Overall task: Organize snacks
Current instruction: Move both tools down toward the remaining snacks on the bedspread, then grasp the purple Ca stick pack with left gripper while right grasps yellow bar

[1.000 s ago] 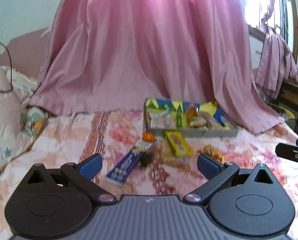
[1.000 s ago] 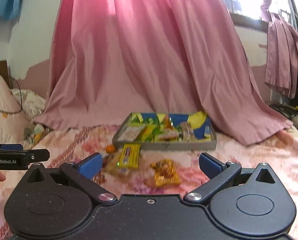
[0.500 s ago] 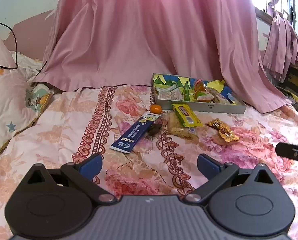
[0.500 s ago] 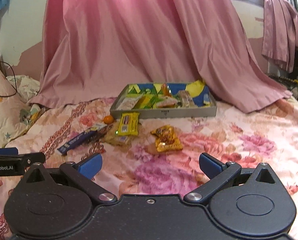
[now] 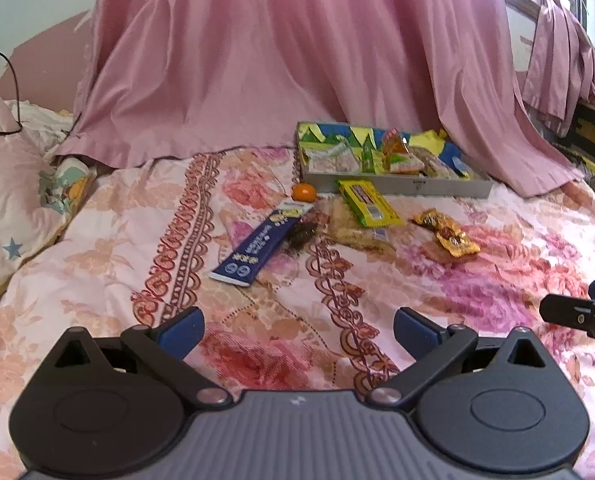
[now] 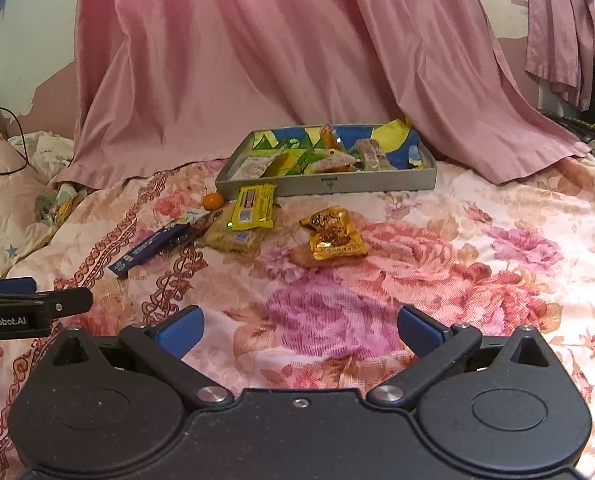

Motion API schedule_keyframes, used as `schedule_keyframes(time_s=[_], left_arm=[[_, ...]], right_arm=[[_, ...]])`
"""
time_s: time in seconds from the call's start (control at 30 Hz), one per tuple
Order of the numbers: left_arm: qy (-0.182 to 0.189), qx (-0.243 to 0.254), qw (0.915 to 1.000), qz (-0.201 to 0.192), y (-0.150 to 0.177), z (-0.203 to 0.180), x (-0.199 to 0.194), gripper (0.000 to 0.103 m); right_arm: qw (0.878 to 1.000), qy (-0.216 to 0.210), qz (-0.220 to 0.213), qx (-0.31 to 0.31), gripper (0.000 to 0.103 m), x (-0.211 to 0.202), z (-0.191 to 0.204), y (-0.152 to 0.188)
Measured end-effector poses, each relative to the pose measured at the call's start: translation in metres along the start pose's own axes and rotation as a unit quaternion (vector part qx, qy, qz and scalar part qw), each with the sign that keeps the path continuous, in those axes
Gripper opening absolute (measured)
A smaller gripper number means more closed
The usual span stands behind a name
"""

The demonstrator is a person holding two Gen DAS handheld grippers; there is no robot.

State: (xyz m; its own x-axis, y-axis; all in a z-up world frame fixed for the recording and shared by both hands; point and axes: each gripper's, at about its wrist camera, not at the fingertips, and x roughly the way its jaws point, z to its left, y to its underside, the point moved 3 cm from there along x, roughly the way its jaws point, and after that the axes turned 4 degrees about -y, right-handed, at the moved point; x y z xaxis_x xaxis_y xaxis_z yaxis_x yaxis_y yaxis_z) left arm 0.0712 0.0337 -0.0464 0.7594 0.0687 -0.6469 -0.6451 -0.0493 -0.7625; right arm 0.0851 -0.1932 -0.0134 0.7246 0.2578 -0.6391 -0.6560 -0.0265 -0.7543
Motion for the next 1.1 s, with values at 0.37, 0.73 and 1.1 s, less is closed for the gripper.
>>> schedule_keyframes(time_s=[0.37,0.73,1.1], left_arm=[[0.008,0.015,0.9997,0.014,-0.008,-0.001,0.029,0.103],[0.029,0.068,0.9966,0.035,-0.041,0.02,0.084,0.103],[0.044,0.102,0.9922,0.057,-0.072,0.032,0.146,0.103]], right_arm=[[0.999,-0.034,0.0,-0.01,0.102,0.014,0.002,-0.006],[0.996,-0.069,-0.004,-0.055,0.102,0.081,0.022,-0.041],[0.995,-0.079,0.001,-0.053,0.102,0.177,0.025,-0.064]])
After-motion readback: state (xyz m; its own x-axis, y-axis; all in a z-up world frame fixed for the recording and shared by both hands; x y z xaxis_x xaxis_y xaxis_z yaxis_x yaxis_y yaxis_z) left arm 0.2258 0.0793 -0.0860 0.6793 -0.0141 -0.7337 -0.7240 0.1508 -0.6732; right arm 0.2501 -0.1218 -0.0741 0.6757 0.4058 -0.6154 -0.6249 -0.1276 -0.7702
